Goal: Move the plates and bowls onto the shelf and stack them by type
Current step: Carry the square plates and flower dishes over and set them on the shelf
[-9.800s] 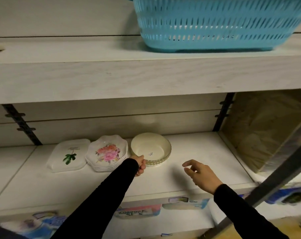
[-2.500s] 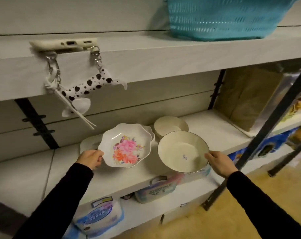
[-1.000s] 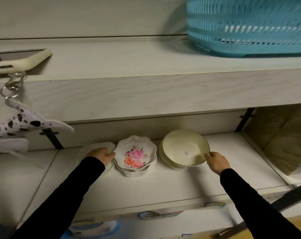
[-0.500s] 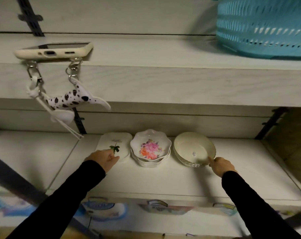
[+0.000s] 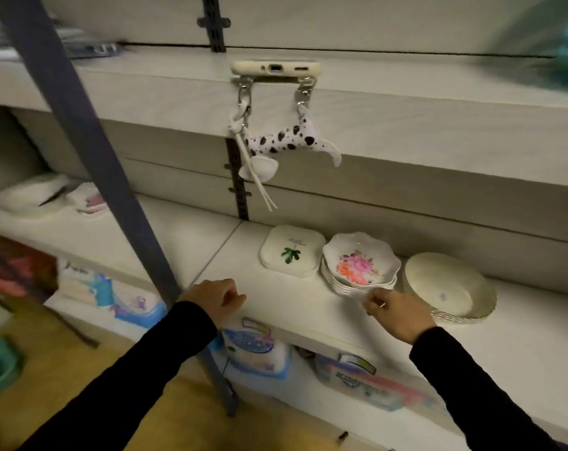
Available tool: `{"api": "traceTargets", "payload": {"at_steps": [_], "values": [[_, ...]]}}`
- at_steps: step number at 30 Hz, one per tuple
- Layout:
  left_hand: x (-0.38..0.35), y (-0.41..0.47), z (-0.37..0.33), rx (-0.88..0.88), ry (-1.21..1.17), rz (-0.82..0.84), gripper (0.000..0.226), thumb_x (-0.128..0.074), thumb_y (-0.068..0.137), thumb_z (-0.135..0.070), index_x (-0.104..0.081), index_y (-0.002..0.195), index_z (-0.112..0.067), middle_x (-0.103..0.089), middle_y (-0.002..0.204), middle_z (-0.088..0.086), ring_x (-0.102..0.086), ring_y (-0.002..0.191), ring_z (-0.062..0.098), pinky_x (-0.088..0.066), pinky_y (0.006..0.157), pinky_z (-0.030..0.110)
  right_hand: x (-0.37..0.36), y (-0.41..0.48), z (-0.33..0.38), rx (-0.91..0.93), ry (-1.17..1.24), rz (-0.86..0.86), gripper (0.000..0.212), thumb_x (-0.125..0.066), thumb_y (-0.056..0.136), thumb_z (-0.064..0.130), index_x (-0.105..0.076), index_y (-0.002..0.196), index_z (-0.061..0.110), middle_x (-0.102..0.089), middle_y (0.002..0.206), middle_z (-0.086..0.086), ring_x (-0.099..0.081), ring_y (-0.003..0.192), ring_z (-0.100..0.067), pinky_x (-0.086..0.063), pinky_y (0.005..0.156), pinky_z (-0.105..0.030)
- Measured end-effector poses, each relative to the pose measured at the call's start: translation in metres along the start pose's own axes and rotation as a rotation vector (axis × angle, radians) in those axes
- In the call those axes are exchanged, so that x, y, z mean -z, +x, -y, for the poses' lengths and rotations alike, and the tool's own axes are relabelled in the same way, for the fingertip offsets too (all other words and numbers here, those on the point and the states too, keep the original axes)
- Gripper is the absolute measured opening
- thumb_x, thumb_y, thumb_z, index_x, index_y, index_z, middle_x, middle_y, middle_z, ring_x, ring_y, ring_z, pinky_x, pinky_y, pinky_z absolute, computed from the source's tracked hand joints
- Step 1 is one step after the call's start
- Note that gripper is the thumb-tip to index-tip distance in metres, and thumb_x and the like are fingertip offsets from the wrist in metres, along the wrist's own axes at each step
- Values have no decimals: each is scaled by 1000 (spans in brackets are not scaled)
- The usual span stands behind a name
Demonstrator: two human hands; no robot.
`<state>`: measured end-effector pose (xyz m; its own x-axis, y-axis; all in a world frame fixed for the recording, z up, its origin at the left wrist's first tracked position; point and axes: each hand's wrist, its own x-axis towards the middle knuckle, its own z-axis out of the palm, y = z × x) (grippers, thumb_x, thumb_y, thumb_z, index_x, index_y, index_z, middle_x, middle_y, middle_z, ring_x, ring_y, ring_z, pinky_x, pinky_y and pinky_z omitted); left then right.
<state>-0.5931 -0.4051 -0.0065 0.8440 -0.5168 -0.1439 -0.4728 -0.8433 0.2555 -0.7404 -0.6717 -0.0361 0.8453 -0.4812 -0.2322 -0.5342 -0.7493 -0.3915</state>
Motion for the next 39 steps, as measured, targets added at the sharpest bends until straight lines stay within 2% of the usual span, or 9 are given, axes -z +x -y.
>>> {"api": "traceTargets", "payload": {"at_steps": [4, 7, 11, 14, 16, 22, 26, 35, 39], "values": [[11, -21, 48, 102, -3, -27, 24, -40, 93, -44, -46, 83, -23, -55, 83, -1, -53, 81, 16, -42, 76, 27, -17, 4, 62, 161, 0, 77, 25, -43, 93, 39, -62, 99, 25, -68, 110, 0, -62, 101, -22, -49, 87, -34], [23, -35, 86, 181, 19, -83, 25, -39, 92, -46, -46, 82, -24, -59, 85, -1, -55, 81, 18, -45, 76, 28, -28, 5, 112, 262, -19, 81, 28, -43, 94, 37, -63, 106, 23, -67, 111, 2, -62, 101, -21, -49, 87, -32], [41, -46, 140, 232, 3, -119, 25, -39, 94, -43, -42, 80, -22, -56, 85, 0, -51, 79, 16, -43, 76, 28, -48, 7, 177, 351, -27, 88, 26, -42, 93, 41, -62, 105, 28, -67, 109, 6, -61, 99, -19, -50, 86, -32], [50, -51, 191, 273, -15, -146, 29, -41, 93, -44, -42, 71, -23, -64, 89, 5, -58, 81, 22, -48, 80, 33, -69, 9, 230, 406, -30, 96, 25, -41, 93, 42, -61, 103, 30, -67, 107, 6, -61, 96, -18, -50, 84, -33], [55, -54, 226, 267, -2, -146, 28, -41, 92, -44, -46, 76, -22, -68, 92, 5, -62, 84, 23, -51, 80, 34, -85, 9, 266, 437, -16, 103, 23, -41, 94, 40, -60, 103, 31, -66, 106, 6, -60, 94, -17, -50, 82, -33], [80, -52, 318, 227, 22, -168, 25, -43, 92, -42, -45, 79, -20, -67, 91, 5, -62, 85, 24, -51, 79, 36, -126, 14, 361, 459, 18, 72, 20, -47, 93, 33, -60, 106, 24, -67, 106, -1, -61, 98, -21, -49, 85, -34], [98, -52, 362, 212, 2, -198, 24, -43, 93, -40, -44, 80, -20, -58, 81, -1, -57, 78, 21, -51, 77, 34, -142, 24, 412, 453, 49, 66, 23, -48, 93, 32, -61, 109, 24, -66, 109, 0, -61, 100, -21, -49, 88, -33], [131, -25, 445, 329, -23, -230, 24, -44, 93, -40, -55, 94, -18, -59, 86, -2, -61, 83, 16, -53, 82, 27, -168, 87, 515, 450, 29, 38, 29, -45, 93, 35, -59, 117, 24, -64, 120, 1, -60, 105, -21, -45, 90, -31], [145, 7, 481, 342, -17, -238, 23, -45, 93, -39, -56, 98, -19, -57, 84, -6, -58, 78, 12, -53, 81, 25, -183, 123, 554, 434, 23, 40, 30, -46, 93, 35, -60, 117, 25, -64, 119, 1, -61, 106, -22, -46, 90, -31]]}}
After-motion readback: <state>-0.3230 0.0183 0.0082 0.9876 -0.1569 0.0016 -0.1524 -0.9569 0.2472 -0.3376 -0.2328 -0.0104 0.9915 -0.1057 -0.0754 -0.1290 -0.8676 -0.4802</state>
